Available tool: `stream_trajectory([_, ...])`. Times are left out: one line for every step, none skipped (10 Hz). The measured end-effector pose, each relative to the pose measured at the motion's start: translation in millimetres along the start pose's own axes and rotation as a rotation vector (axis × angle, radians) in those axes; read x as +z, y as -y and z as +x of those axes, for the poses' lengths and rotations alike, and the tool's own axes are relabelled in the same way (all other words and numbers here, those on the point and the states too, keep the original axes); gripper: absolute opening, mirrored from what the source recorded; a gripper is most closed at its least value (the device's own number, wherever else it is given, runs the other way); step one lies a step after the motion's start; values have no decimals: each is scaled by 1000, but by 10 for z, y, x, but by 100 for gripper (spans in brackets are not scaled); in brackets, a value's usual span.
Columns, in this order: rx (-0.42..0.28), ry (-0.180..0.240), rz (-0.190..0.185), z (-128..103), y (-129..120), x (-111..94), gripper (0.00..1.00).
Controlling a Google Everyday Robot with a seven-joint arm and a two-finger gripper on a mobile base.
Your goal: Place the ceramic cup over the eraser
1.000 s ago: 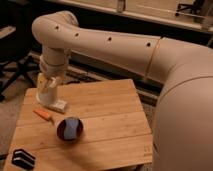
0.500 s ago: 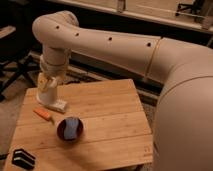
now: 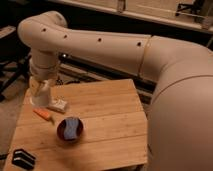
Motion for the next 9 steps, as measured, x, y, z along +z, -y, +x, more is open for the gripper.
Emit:
stream_trajectory([-30,-2,6,-69,-195,-2,0])
stream_trajectory([-78,-8,17,-147,-467,-2,0])
stream_trajectory([-121,-16,20,-189,-704,5,0])
stream_trajectory([-158,-24,14,-199,-922,26,0])
stream_trajectory([-197,-39,-3,-153,-1188,81,0])
stream_trajectory([-226,-50,-28,-83,-1427,148,0])
stream_trajectory([-246,-59,-52,-3,-1611,215,0])
stream_trajectory([-260,-62,-76,93,-1757,288,0])
stream_trajectory([-270,-60,-91,170,-1837,338,0])
